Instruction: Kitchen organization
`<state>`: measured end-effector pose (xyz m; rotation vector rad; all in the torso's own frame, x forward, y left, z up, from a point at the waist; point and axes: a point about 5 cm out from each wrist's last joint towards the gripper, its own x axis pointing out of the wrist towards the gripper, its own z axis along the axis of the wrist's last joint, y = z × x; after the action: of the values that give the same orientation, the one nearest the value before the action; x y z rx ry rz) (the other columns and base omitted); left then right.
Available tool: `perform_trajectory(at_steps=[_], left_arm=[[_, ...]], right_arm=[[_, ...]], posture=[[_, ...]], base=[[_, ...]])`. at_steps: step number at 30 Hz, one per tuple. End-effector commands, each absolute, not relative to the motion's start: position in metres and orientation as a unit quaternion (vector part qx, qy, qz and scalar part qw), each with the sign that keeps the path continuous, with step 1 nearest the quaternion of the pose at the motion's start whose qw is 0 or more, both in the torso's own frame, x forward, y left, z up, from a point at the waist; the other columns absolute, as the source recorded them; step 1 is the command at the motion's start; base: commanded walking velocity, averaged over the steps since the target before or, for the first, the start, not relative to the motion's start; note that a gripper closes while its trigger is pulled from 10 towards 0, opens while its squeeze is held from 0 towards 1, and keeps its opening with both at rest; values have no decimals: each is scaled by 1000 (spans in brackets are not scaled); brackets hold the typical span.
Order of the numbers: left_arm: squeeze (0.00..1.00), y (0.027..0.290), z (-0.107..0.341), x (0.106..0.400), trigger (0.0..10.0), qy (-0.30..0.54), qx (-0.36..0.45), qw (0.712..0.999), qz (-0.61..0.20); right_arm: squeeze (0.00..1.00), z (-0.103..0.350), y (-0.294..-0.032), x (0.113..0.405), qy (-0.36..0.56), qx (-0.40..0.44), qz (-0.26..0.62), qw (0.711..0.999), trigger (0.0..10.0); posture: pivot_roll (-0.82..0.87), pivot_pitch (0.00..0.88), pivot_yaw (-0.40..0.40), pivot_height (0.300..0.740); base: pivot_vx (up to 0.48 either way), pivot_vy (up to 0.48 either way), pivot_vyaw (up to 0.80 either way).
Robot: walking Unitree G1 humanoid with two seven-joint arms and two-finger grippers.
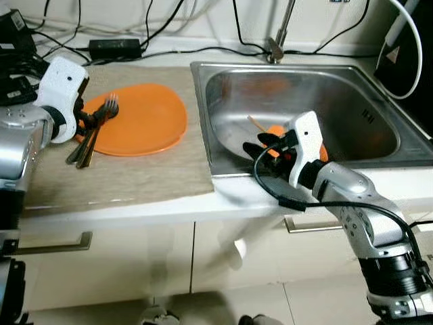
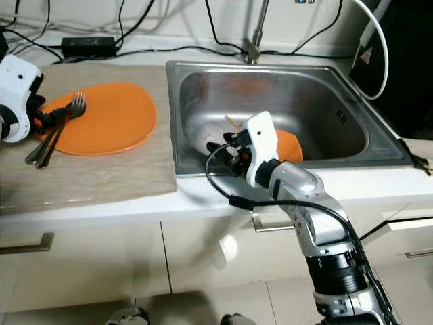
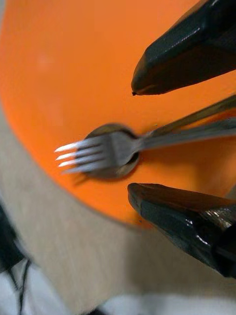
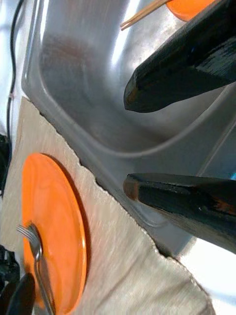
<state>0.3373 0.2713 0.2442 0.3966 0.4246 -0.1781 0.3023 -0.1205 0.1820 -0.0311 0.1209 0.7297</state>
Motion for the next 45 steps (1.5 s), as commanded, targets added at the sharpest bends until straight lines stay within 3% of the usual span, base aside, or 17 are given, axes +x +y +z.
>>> perform_trajectory(at_steps=[1,19,20,21,22,23,45], left_arm=[[0,268,244,338,10000,223,190,951,-95],[0,269,228,341,10000,268,202,939,-79],[0,268,227,342,9333,269,202,938,-81],[0,267,224,344,1569,272,202,937,-84],[0,267,224,344,1569,272,202,937,-84],[0,266,223,344,0,274,200,937,-86],[0,263,227,348,0,260,188,943,-89]], right_arm=[[0,182,-122,298,67,-13,359,931,10000],[0,181,-120,280,97,-34,390,915,10000],[0,181,-120,280,99,-34,390,915,10000],[0,181,-121,279,101,-36,389,915,10000],[0,181,-121,279,101,-36,389,915,10000],[0,181,-121,278,102,-37,388,915,10000],[0,182,-125,283,106,-41,380,918,10000]], posture=[[70,74,-75,740],[54,57,-62,740],[52,53,-61,740],[50,52,-59,740],[50,52,-59,740],[50,52,-59,740],[54,57,-66,740]], base=[[0,0,0],[0,0,0],[0,0,0],[0,0,0],[0,0,0],[0,0,0],[0,0,0]])
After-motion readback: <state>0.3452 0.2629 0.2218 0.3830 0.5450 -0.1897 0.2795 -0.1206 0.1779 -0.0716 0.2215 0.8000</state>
